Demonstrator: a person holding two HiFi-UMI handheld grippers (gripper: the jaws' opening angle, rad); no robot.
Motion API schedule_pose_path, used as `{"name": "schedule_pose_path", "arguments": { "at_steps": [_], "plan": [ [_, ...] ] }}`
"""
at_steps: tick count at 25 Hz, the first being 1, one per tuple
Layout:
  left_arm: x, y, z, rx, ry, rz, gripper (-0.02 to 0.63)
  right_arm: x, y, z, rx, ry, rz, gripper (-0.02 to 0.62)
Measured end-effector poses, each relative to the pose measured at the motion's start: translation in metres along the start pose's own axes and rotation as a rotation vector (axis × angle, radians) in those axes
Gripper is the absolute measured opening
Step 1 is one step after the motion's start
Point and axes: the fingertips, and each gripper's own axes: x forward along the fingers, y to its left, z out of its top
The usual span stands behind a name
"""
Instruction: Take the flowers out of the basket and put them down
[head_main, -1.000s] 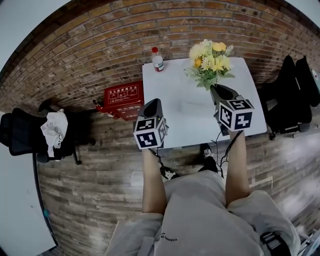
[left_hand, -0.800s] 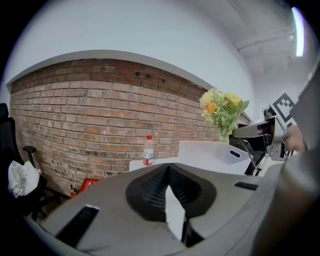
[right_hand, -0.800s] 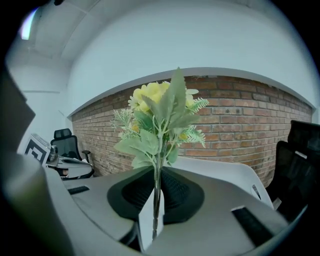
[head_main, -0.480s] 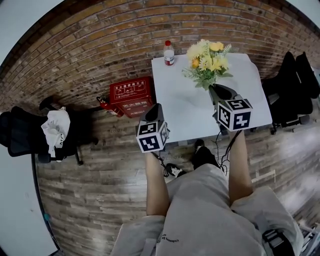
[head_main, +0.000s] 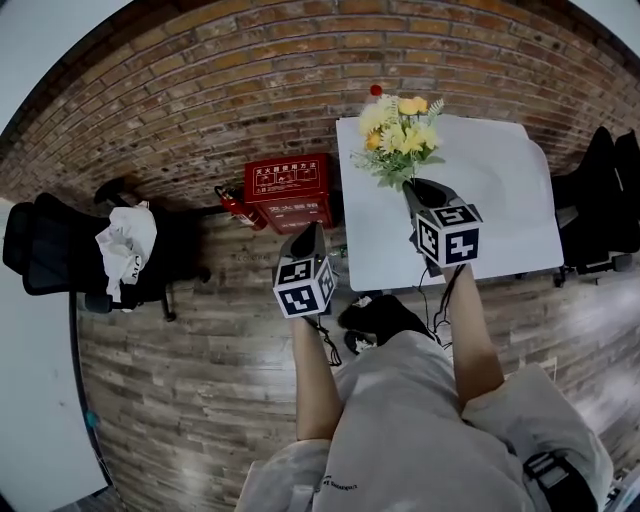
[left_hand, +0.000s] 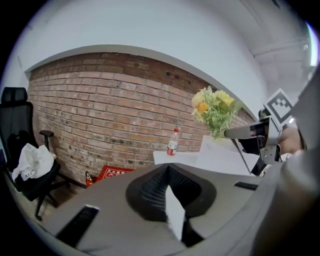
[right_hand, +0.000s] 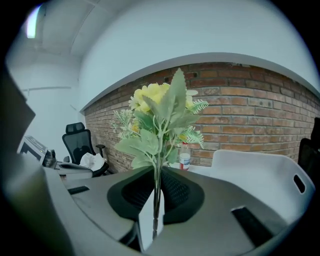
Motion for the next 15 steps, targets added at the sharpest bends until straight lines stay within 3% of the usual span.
{"name": "schedule_pose_path", "arguments": {
  "at_steps": [11, 15],
  "plan": [
    [0.039, 0.044, 0.039, 0.077, -0.008, -0.089, 0.025, 0.087, 0.005, -0.036, 0.056, 0.106, -0.073, 0.066],
    [0.057, 0.068, 0.048, 0.158, 0.043, -0.085, 0.025, 0.126, 0.011, -0.037, 0.097, 0.124, -0.094, 0.066]
  ]
}}
